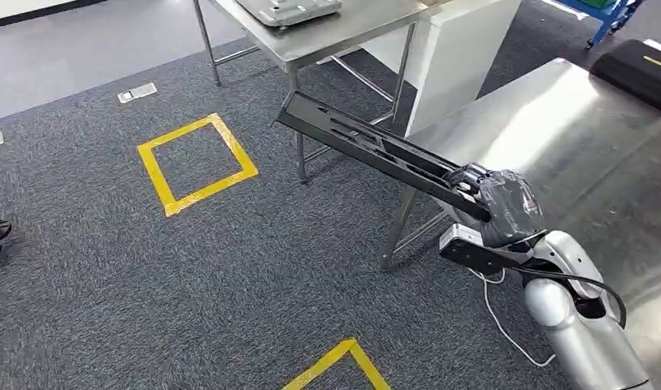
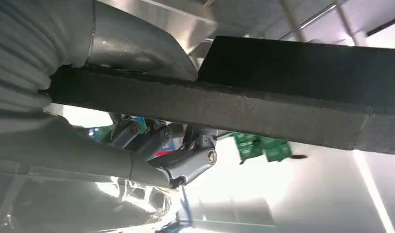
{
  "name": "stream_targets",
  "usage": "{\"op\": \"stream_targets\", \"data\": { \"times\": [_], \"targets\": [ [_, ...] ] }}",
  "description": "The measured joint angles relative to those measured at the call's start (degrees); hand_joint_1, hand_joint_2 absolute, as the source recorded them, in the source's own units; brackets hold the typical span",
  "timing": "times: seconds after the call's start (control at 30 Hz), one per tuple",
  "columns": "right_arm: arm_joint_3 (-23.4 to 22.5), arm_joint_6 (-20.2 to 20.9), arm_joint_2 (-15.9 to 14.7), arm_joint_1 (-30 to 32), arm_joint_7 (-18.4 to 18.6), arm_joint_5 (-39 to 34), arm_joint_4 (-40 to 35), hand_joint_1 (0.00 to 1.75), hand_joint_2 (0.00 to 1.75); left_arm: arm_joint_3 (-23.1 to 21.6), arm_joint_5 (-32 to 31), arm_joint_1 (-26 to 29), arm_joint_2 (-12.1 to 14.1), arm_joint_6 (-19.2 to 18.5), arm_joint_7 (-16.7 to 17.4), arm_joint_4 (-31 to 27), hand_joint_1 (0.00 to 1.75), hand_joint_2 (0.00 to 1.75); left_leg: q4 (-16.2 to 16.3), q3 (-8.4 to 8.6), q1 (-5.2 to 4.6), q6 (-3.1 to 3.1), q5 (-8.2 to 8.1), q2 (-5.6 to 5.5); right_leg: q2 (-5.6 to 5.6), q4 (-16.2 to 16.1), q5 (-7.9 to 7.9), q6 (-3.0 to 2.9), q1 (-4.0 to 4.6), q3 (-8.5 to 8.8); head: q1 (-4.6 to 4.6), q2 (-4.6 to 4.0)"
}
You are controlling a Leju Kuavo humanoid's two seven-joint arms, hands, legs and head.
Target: Take the parts from the cabinet and place them on the table.
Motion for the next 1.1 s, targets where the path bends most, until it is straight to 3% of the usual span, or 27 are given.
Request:
{"op": "stream_targets", "data": {
  "times": [0.03, 0.1, 0.13, 0.17, 0.2, 0.23, 0.3, 0.33, 0.37, 0.43, 0.47, 0.5, 0.53, 0.63, 0.67, 0.7, 0.73, 0.77, 0.83, 0.87, 0.9, 0.93, 0.97, 1.0, 1.03, 1.07, 1.1],
  "targets": [
    [0.02, 0.00, 0.04, -0.02, 0.11, 0.02, 0.00, 1.71, 1.75, 0.00, 0.00, 0.00, -0.04, 0.02, -0.07, 0.02, 0.00, 1.75, 0.07, 0.04, -0.11, -0.24, -0.09, 0.62, 0.88, 0.00, 0.56, -0.76, 0.48, -0.15, -0.09, 0.00],
    [0.02, 0.00, 0.00, -0.01, 0.35, 0.04, 0.07, 1.71, 1.75, 0.02, 0.04, -0.07, -0.02, 0.02, -0.07, 0.00, 0.00, 1.75, 0.02, 0.38, -0.15, -0.46, -0.20, 1.98, 2.51, 0.13, 0.71, -1.25, 0.30, -0.63, -0.42, 0.00],
    [0.02, 0.00, -0.07, -0.08, 0.35, 0.11, 0.11, 1.71, 1.75, 0.02, 0.04, -0.19, -0.02, 0.02, -0.11, 0.00, 0.00, 1.75, 0.05, 0.49, 0.00, -0.71, -0.34, 2.76, 3.31, 0.03, 0.91, -1.80, 0.09, -0.66, -0.37, 0.00],
    [0.02, 0.00, -0.11, -0.05, 0.35, 0.13, 0.09, 1.71, 1.75, 0.02, 0.04, -0.37, 0.02, 0.02, -0.13, -0.02, 0.00, 1.75, 0.64, 0.24, 0.54, -1.40, -1.04, 0.57, 3.91, -0.14, 1.11, -2.24, -0.81, -0.47, -0.46, 0.00],
    [0.04, 0.00, -0.13, -0.28, 0.35, 0.15, 0.11, 1.71, 1.75, 0.07, 0.04, -0.40, 0.09, 0.02, -0.18, -0.02, 0.00, 1.75, 2.59, -0.42, 0.76, -1.59, -2.59, -2.80, 4.57, -0.14, 1.22, -2.75, -0.79, -0.52, -0.46, 0.00],
    [0.04, 0.00, -0.11, -0.36, 0.42, 0.20, 0.11, 1.71, 1.75, 0.07, 0.07, -0.38, 0.02, 0.02, -0.22, 0.00, 0.00, 1.75, 7.01, -2.36, 0.78, -1.70, -5.33, -4.76, 5.08, -0.13, 1.29, -3.26, -0.70, -0.54, -0.61, 0.00],
    [0.20, 0.00, 0.18, -0.40, 0.37, 0.20, 0.11, 1.71, 1.75, 0.11, 0.07, -0.14, 0.02, 0.00, -0.24, 0.00, 0.00, 1.75, 16.77, -7.08, 0.79, -1.88, -9.51, -5.57, 6.58, -0.12, 1.36, -3.45, -0.52, -0.70, -0.68, 0.00],
    [0.37, 0.00, 0.20, -0.39, 0.35, 0.24, 0.18, 1.71, 1.75, 0.15, 0.07, -0.08, 0.02, 0.02, -0.24, 0.00, 0.00, 1.75, 19.56, -8.61, 0.80, -1.85, -9.91, -5.62, 7.41, -0.11, 1.47, -3.60, -0.46, -0.75, -0.66, 0.00],
    [0.48, 0.00, 0.20, -0.39, 0.35, 0.31, 0.30, 1.71, 1.75, 0.15, 0.07, -0.04, 0.02, 0.02, -0.24, 0.00, 0.00, 1.75, 19.22, -8.67, 0.80, -1.75, -8.86, -5.64, 8.20, -0.08, 1.49, -3.58, -0.46, -0.74, -0.68, 0.00],
    [0.48, 0.00, 0.17, -0.43, 0.48, 0.46, 0.42, 1.71, 1.75, 0.17, 0.07, -0.06, 0.02, 0.02, -0.24, 0.00, 0.00, 1.75, 11.51, -5.18, 0.86, -1.38, -3.85, -5.98, 9.75, -0.03, 1.58, -3.44, -0.50, -0.65, -0.68, 0.00],
    [0.48, 0.00, 0.15, -0.52, 0.52, 0.66, 0.42, 1.71, 1.75, 0.20, 0.07, -0.07, 0.04, 0.02, -0.24, 0.00, 0.00, 1.75, 5.97, -2.41, 1.01, -1.16, -1.21, -7.27, 10.49, -0.03, 1.64, -3.34, -0.52, -0.58, -0.68, 0.00],
    [0.48, 0.00, 0.13, -0.68, 0.74, 0.87, 0.48, 1.71, 1.75, 0.22, 0.07, -0.06, 0.11, 0.02, -0.24, 0.00, 0.00, 1.75, 1.86, -0.57, 1.26, -0.87, -0.04, -10.78, 11.11, 0.06, 1.71, -3.13, -0.45, -0.74, -0.63, 0.00],
    [0.54, -0.02, 0.09, -1.05, 1.03, 1.13, 0.68, 1.71, 1.75, 0.22, 0.07, 0.01, 0.11, 0.04, -0.22, 0.00, 0.00, 1.75, 0.92, -0.45, 1.37, -1.00, -0.30, -10.70, 11.71, 0.44, 1.81, -2.95, 0.19, -1.04, -0.52, 0.00],
    [0.46, -0.04, -0.48, -1.35, 1.51, 1.09, 1.16, 1.71, 1.75, 0.24, 0.09, -0.12, 0.09, 0.11, -0.24, 0.00, 0.00, 1.75, 0.99, -0.44, 0.54, -0.38, 0.04, -8.79, 13.58, -0.33, 2.64, -1.59, -0.32, -1.85, -0.66, 0.00],
    [0.33, -0.04, -0.96, -1.48, 1.53, 0.79, 1.38, 1.71, 1.75, 0.24, 0.11, -0.23, -0.20, 0.13, -0.24, 0.00, 0.00, 1.75, 0.10, -0.33, 1.10, 0.37, 0.73, -7.72, 13.17, 0.12, 2.51, -1.25, 0.41, -2.64, -0.61, 0.00],
    [0.20, -0.04, -1.20, -1.64, 1.53, 0.52, 1.60, 1.71, 1.75, 0.24, 0.11, -0.30, -0.11, 0.15, -0.28, 0.00, 0.00, 1.75, 0.05, -0.36, 0.87, 0.77, 0.95, -7.24, 10.14, 1.99, 1.31, -1.60, 0.32, -3.55, -0.52, 0.00],
    [0.15, -0.04, -1.33, -2.01, 1.53, 0.28, 1.84, 1.71, 1.75, 0.26, 0.13, -0.28, -0.02, 0.17, -0.28, 0.00, 0.00, 1.75, 0.05, -0.55, 0.86, 1.02, 0.96, -6.61, 8.07, 5.34, -0.50, -2.03, 0.35, -5.01, -0.06, 0.00],
    [0.09, -0.04, -1.36, -2.22, 1.53, 0.04, 2.19, 1.71, 1.75, 0.28, 0.13, -0.11, 0.00, 0.17, -0.28, 0.00, 0.00, 1.75, 0.06, -0.60, 0.69, 1.02, 0.96, -5.67, 6.88, 10.55, -2.80, -2.25, 0.25, -7.46, 0.00, 0.00],
    [0.11, -0.04, -1.33, -2.13, 1.53, -0.24, 2.84, 1.71, 1.75, 0.31, 0.15, 0.05, 0.00, 0.17, -0.28, 0.00, 0.00, 1.75, 0.11, -0.78, 0.60, 1.03, 0.95, -4.14, 6.39, 18.40, -5.44, -2.00, 0.19, -10.86, 0.04, 0.00],
    [0.11, -0.04, -1.38, -2.10, 1.53, -0.24, 3.17, 1.71, 1.75, 0.31, 0.15, 0.06, -0.02, 0.17, -0.28, 0.00, 0.00, 1.75, 0.11, -0.82, 0.59, 1.02, 0.95, -3.33, 6.32, 18.61, -5.28, -1.56, 0.14, -10.79, 0.04, 0.00],
    [0.11, -0.04, -1.40, -2.11, 1.51, -0.24, 3.47, 1.71, 1.75, 0.31, 0.15, 0.05, -0.02, 0.15, -0.28, 0.00, 0.00, 1.75, 0.13, -0.83, 0.59, 0.99, 0.93, -2.60, 6.18, 16.20, -4.30, -1.05, 0.06, -9.18, 0.09, 0.00],
    [0.11, -0.04, -1.42, -2.25, 1.51, -0.26, 3.67, 1.71, 1.75, 0.31, 0.15, 0.01, -0.09, 0.15, -0.28, 0.00, 0.00, 1.75, 0.13, -0.78, 0.61, 0.90, 0.88, -1.78, 5.60, 10.39, -2.29, -0.41, 0.03, -5.77, 0.17, 0.00],
    [0.11, -0.04, -1.42, -2.54, 1.51, -0.33, 3.82, 1.71, 1.75, 0.33, 0.15, -0.01, -0.11, 0.15, -0.28, 0.00, 0.00, 1.75, 0.16, -0.70, 0.62, 0.74, 0.78, -1.16, 4.18, 4.43, -0.52, -0.01, -0.06, -2.38, 0.15, 0.00],
    [0.09, -0.02, -1.42, -2.91, 1.46, -0.37, 3.98, 1.71, 1.75, 0.37, 0.15, -0.06, -0.04, 0.15, -0.28, 0.00, 0.00, 1.75, 0.20, -0.53, 0.20, 0.46, 0.66, -0.54, 1.07, -0.24, -0.07, -0.41, -0.02, -0.23, 0.22, 0.00],
    [0.13, 0.13, -1.42, -3.44, 1.35, -0.50, 4.24, 1.71, 1.75, 0.52, 0.18, -0.06, -0.02, 0.15, -0.28, 0.00, 0.00, 1.75, 0.29, -0.63, -0.13, 0.05, 0.46, 0.08, 1.21, -0.04, 0.43, -0.81, 0.80, 0.35, 0.15, -0.02],
    [0.20, 0.28, -1.40, -3.83, 1.31, -0.81, 4.48, 1.71, 1.75, 0.68, 0.18, -0.05, 0.07, 0.15, -0.22, 0.00, 0.00, 1.75, 0.31, -0.50, -0.18, -0.17, 0.38, 0.52, 2.24, 0.11, 0.55, -1.51, 0.75, -0.15, -0.11, 0.00],
    [0.33, 0.64, -1.44, -4.22, 1.27, -1.03, 4.85, 1.71, 1.75, 0.74, 0.18, -0.08, 0.04, 0.11, -0.15, 0.00, 0.00, 1.75, 0.22, -0.28, -0.08, -0.29, 0.39, 1.16, 2.81, 0.12, 0.61, -1.69, 0.91, -0.31, -0.05, 0.00]
  ]
}}
